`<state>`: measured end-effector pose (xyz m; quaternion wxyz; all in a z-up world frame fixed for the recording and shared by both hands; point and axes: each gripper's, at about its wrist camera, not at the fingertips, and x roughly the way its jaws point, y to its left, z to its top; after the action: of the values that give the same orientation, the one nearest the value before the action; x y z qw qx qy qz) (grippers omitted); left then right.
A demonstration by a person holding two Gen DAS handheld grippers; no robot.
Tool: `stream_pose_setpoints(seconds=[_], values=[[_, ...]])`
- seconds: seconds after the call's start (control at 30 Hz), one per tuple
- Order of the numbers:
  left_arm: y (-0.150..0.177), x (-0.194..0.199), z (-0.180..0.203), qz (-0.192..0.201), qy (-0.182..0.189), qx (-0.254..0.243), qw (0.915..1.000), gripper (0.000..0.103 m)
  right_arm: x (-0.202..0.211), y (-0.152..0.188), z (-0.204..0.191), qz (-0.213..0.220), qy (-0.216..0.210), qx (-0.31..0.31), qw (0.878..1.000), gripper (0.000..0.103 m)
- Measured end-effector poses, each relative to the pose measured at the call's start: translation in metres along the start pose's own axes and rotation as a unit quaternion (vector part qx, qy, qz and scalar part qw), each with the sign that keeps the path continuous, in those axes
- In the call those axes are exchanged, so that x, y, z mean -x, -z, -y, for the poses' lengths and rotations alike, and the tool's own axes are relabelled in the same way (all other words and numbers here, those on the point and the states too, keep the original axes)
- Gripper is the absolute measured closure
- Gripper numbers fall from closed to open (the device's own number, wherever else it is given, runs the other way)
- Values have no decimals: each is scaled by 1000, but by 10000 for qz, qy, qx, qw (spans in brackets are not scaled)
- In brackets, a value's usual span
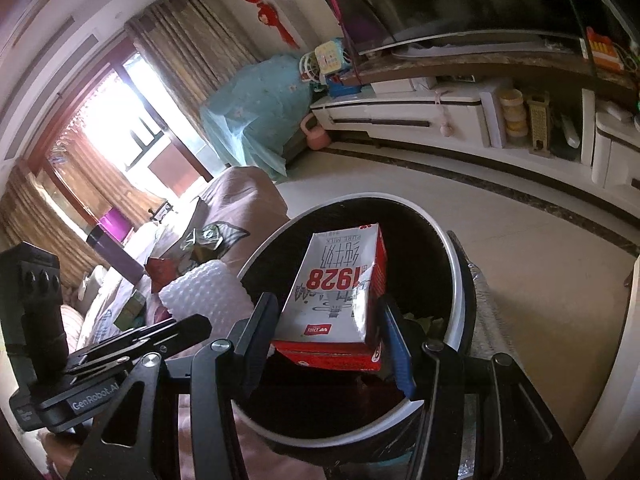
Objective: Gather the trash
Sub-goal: 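Carry the foam and carton over the bin and open both tools to drop them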
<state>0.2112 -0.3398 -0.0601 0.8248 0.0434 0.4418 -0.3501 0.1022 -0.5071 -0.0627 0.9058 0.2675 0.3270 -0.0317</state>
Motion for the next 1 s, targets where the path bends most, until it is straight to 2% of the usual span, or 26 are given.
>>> stream_pose_setpoints(seconds=[0.03,0.13,0.17,0.2,0.27,0.33,0.6,0.8,1.0], values=[[-1,-1,-1,-14,-6,14,10000,81,0,0,-1,4,18,-7,10000,50],[-1,-4,-1,-63,36,78,9999,63,-1,-3,0,-22,18,-26,10000,48],[-1,-3,-1,-58,24,101,9999,51,-1,-4,1,-21,27,-37,10000,47],[-1,-2,-2,-28,19,125,9999,43,-1,-5,2,-22,18,-47,10000,45],[0,2,-5,28,23,177,9998,38,2,-6,2,15,16,-61,10000,38],[1,6,-8,46,41,228,9997,36,5,-5,0,80,17,-50,10000,28],[25,33,-32,182,-134,387,9990,32,19,1,-14,299,-116,-60,9995,14],[56,59,-65,258,-448,644,9966,32,17,12,-48,259,-363,190,9988,13],[84,88,-103,375,-817,912,9918,32,0,34,-88,-29,-616,478,9969,12]])
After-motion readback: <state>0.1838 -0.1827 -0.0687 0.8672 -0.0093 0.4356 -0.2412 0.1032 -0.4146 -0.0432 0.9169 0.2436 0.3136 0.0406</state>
